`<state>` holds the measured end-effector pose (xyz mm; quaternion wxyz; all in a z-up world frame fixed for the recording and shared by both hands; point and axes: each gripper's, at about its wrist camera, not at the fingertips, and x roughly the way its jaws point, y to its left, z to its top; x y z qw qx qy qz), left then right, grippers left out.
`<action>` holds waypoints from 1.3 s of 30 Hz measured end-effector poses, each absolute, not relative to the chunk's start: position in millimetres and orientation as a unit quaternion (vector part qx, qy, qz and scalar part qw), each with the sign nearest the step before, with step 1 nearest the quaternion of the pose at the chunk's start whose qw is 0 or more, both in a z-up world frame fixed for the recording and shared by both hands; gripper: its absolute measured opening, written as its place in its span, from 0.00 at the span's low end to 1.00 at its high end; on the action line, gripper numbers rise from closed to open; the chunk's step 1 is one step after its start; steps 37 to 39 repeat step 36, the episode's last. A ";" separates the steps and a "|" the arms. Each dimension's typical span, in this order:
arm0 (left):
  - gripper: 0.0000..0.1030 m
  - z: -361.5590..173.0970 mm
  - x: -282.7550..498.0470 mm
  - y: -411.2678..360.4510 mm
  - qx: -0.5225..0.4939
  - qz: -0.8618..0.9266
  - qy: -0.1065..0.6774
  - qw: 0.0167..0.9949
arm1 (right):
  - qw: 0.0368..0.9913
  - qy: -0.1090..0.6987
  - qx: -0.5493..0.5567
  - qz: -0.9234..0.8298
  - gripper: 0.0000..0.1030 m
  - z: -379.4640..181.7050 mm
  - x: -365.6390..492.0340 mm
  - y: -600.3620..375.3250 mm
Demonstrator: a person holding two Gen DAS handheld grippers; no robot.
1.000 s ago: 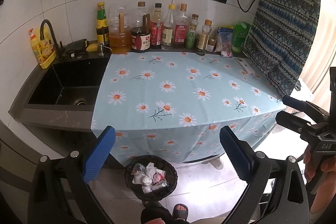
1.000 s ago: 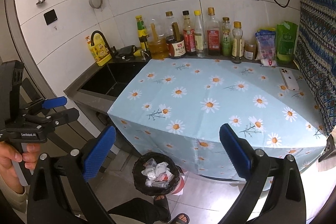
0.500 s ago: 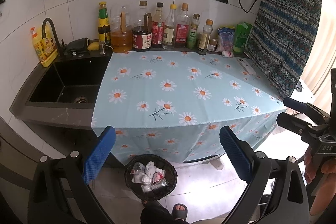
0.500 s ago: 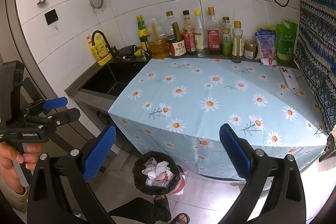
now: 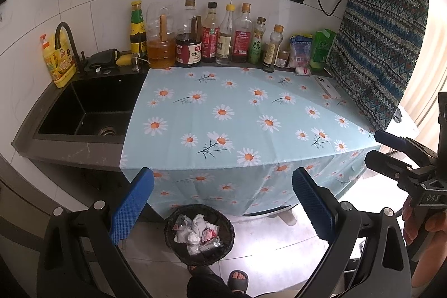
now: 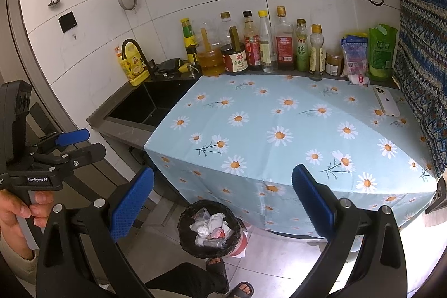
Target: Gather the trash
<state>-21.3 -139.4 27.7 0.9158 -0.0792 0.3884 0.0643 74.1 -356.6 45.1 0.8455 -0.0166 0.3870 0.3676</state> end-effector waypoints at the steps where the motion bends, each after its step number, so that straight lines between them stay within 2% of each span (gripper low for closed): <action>1: 0.93 27.3 -20.8 -139.4 -0.080 0.064 0.389 0.916 | 0.845 0.388 -0.016 0.368 0.95 44.8 73.7 -356.1; 39: 0.93 26.3 -10.1 -146.6 -0.078 0.063 0.390 0.915 | 0.843 0.391 -0.014 0.369 0.95 38.5 84.4 -363.7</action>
